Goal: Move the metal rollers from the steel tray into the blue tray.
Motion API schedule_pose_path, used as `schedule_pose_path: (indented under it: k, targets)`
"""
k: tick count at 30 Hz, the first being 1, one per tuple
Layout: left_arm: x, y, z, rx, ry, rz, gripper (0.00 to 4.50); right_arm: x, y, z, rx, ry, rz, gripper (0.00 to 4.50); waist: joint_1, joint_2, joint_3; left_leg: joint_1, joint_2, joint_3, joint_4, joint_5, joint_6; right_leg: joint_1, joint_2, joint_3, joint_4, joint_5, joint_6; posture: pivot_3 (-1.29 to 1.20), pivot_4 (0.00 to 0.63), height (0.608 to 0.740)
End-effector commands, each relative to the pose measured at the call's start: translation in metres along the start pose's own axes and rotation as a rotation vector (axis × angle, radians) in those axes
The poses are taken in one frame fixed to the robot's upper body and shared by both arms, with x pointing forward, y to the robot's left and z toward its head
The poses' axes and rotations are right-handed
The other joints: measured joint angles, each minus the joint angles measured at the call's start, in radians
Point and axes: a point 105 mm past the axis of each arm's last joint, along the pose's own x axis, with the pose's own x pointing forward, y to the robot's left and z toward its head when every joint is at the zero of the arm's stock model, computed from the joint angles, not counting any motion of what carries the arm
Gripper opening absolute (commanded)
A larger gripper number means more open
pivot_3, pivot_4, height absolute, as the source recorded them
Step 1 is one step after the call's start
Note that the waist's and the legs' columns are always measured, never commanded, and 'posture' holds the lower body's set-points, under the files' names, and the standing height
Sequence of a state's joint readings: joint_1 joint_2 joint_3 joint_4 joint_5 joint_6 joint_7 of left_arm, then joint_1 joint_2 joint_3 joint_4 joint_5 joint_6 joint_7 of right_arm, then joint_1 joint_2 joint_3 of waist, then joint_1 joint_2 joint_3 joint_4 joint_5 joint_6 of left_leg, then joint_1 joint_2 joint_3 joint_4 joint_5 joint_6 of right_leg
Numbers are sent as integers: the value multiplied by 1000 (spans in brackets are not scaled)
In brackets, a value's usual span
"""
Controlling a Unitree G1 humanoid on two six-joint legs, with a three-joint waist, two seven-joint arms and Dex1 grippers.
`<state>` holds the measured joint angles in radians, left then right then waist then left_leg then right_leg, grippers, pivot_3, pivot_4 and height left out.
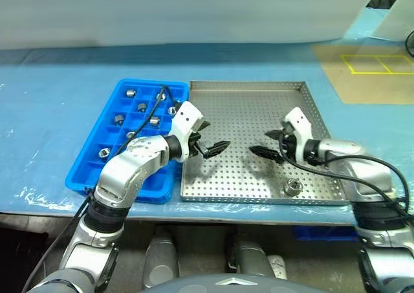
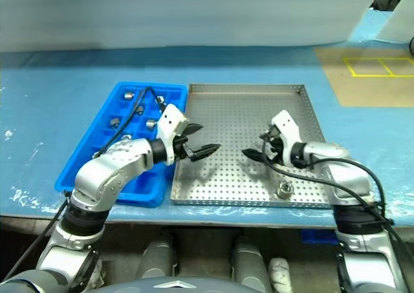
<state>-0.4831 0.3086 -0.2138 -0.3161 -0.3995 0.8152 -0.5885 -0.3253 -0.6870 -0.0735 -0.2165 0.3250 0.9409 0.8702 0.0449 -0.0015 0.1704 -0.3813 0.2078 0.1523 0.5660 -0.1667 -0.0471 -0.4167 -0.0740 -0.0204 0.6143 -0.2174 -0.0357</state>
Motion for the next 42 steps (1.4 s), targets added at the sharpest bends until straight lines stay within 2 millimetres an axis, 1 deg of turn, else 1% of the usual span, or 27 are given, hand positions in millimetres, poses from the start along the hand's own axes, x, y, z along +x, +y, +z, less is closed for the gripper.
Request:
schedule_pose_path:
  k: [1,6,10,16,20,24,27,31,33,34,40,42]
  targets:
    - [8,-4,9,68,-27,-65,4500,-25,-2,3,-1,8,-41,4469,-8,0,0,1,0,0,0,0,0,1,0,0,0,0,0,-282,150,740]
    - [15,-9,6,76,-27,-120,4500,-47,-4,-10,43,90,-81,4469,-33,1,-1,3,0,1,0,-1,1,3,0,1,-2,0,0,-321,150,740]
    - [17,-15,0,85,-12,-155,4500,-55,4,-23,88,155,-57,4469,-39,1,-1,3,0,1,-2,-2,3,4,0,1,-5,0,0,-334,150,740]
    - [17,-16,-3,79,-8,-165,4500,-53,25,-42,183,227,25,4469,-46,2,-1,4,0,1,-1,-3,5,7,0,0,-8,0,0,-333,150,740]
    - [16,-14,-3,75,0,-166,4500,-50,23,-55,202,288,-11,4469,-49,2,-1,6,0,1,-1,-3,6,9,0,0,-8,0,0,-327,150,740]
    - [12,-15,-7,64,18,-186,4500,-47,22,-60,202,309,-20,4469,-49,2,-1,7,0,1,-1,-3,5,10,0,0,-8,0,0,-321,150,740]
    - [9,-17,-8,72,29,-211,4500,-44,22,-63,191,320,-25,3911,-49,2,-1,7,0,1,-1,-3,5,10,0,0,-9,0,1,-315,150,740]
    - [5,-20,-7,104,42,-252,4500,-41,23,-61,187,309,-16,2539,-46,2,-1,6,0,1,-2,-4,6,10,0,0,-9,0,1,-311,150,740]
    - [4,-18,-8,137,53,-252,4500,-39,24,-61,183,306,-8,1823,-47,2,-1,6,0,1,-2,-4,6,10,0,0,-9,0,1,-308,150,740]
    - [3,-18,-9,159,56,-255,4500,-38,24,-60,180,305,-4,1607,-48,2,-1,6,0,1,-2,-4,6,10,0,0,-9,0,1,-308,150,740]
    - [0,-22,-6,261,40,-290,4500,-33,22,-56,153,300,-2,1608,-49,2,-1,7,0,1,-2,-4,5,10,0,0,-9,0,1,-290,150,740]
    - [-1,-21,-3,268,22,-278,4500,-28,20,-43,138,242,3,1608,-50,2,-1,7,0,1,-2,-4,5,11,0,0,-9,0,1,-279,150,740]
